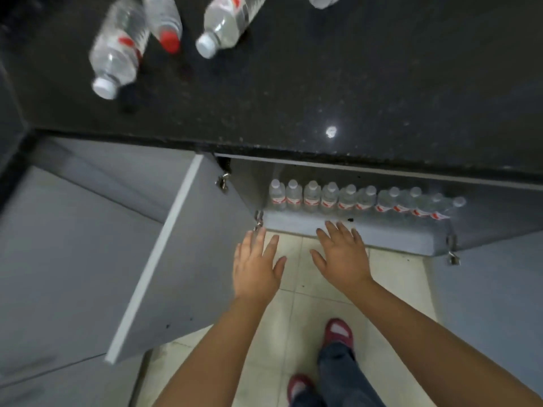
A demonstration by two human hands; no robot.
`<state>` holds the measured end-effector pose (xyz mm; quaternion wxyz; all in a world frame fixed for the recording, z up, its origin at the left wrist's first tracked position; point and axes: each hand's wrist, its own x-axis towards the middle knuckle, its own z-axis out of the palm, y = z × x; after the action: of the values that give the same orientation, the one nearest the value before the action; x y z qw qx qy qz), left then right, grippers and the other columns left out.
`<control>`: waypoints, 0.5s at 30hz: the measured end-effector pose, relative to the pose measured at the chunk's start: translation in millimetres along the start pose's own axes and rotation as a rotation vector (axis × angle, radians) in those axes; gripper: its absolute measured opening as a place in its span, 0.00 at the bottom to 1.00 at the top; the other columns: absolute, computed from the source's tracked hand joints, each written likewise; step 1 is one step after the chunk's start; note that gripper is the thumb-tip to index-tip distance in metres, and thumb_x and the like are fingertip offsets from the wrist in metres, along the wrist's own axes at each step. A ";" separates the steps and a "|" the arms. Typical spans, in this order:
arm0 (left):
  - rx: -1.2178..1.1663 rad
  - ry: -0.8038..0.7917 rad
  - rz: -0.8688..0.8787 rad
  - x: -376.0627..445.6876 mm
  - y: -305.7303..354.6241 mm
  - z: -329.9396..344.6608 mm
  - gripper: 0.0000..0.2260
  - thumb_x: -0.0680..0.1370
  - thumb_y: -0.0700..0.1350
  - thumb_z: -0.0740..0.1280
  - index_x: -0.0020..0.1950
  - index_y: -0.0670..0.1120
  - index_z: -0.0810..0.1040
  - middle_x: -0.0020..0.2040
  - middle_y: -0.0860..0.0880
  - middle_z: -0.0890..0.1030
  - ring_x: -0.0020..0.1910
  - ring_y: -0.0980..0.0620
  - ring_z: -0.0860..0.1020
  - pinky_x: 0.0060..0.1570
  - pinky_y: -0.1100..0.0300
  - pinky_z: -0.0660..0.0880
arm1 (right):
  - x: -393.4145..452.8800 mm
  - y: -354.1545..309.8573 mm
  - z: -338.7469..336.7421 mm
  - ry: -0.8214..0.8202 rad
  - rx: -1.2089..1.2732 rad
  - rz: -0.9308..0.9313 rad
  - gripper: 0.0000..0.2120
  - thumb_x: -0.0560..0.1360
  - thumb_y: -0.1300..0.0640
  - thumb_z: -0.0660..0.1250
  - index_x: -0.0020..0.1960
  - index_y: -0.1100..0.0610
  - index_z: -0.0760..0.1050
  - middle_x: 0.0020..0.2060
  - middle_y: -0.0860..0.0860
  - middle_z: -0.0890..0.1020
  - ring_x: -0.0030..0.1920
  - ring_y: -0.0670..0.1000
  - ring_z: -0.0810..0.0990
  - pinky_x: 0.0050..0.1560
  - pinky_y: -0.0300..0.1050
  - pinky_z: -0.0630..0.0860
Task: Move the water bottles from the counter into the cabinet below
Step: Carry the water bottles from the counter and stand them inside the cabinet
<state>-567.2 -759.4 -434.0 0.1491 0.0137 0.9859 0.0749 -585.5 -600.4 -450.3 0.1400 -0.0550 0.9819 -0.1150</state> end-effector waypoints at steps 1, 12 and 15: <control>-0.022 -0.004 -0.002 -14.0 0.3 -14.6 0.20 0.74 0.51 0.68 0.64 0.45 0.76 0.68 0.42 0.75 0.68 0.37 0.72 0.65 0.42 0.69 | -11.8 -5.3 -11.0 -0.030 0.007 0.005 0.24 0.79 0.49 0.58 0.72 0.58 0.64 0.74 0.58 0.64 0.75 0.58 0.61 0.75 0.58 0.56; -0.013 0.242 -0.037 -76.4 -11.6 -160.7 0.23 0.81 0.52 0.55 0.76 0.50 0.56 0.79 0.50 0.52 0.78 0.46 0.45 0.77 0.50 0.48 | -54.8 -49.5 -148.3 0.382 0.098 -0.065 0.23 0.75 0.55 0.67 0.66 0.64 0.71 0.69 0.63 0.71 0.71 0.63 0.67 0.72 0.62 0.60; -0.044 0.353 -0.027 -64.7 -14.0 -188.7 0.23 0.81 0.51 0.57 0.75 0.49 0.60 0.78 0.48 0.56 0.78 0.45 0.48 0.76 0.49 0.50 | -43.9 -46.9 -185.7 0.504 0.066 -0.073 0.21 0.72 0.57 0.70 0.62 0.66 0.75 0.64 0.65 0.76 0.66 0.66 0.73 0.67 0.65 0.66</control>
<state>-561.4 -803.6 -239.0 -0.0249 -0.0161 0.9950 0.0958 -593.3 -600.5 -253.9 -0.1118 -0.0552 0.9789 -0.1621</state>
